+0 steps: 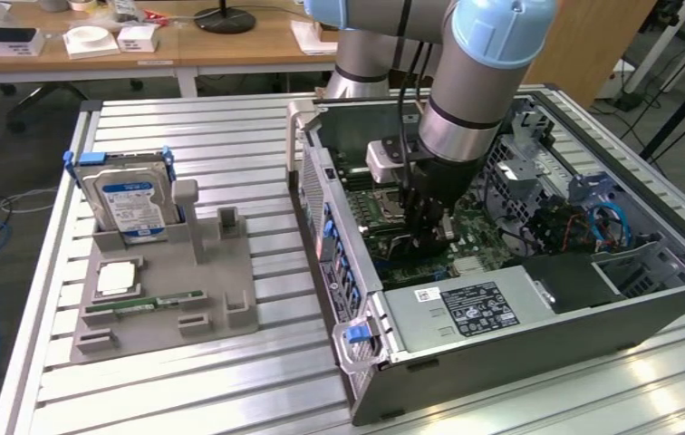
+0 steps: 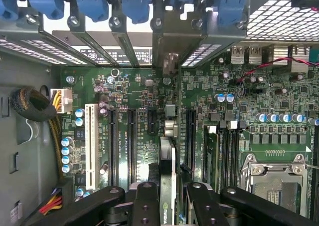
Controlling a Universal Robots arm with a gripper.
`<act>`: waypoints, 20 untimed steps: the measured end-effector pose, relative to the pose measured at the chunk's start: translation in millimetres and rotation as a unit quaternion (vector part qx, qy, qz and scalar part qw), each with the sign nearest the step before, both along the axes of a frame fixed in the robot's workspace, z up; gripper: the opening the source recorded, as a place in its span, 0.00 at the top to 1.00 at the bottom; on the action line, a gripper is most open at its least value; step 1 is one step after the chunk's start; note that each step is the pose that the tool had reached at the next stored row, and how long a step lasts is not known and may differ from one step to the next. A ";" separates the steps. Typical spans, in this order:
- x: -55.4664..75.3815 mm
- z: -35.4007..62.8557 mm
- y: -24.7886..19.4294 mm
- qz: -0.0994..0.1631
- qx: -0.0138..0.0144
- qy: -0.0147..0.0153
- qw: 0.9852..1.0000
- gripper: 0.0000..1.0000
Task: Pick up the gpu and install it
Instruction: 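Insert the gpu into the slot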
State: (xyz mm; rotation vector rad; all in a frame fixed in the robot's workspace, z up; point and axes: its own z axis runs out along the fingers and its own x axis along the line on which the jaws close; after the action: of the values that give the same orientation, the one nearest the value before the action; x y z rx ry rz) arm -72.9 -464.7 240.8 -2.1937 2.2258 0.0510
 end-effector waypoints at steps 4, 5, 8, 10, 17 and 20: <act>0.0 0.0 0.0 0.000 0.000 0.000 1.000 0.74; -0.2 -0.5 0.3 0.000 0.001 0.000 1.000 0.74; -0.1 -0.1 0.1 0.000 0.000 0.000 1.000 0.67; 0.0 -0.2 0.0 0.000 0.000 0.000 1.000 0.61; 0.0 5.6 0.0 0.000 0.000 0.000 1.000 0.43; 0.0 12.6 0.0 0.000 0.000 0.000 1.000 0.43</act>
State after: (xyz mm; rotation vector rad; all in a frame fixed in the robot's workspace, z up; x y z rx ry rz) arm -73.0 -464.7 253.4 -2.1936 2.2259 0.0511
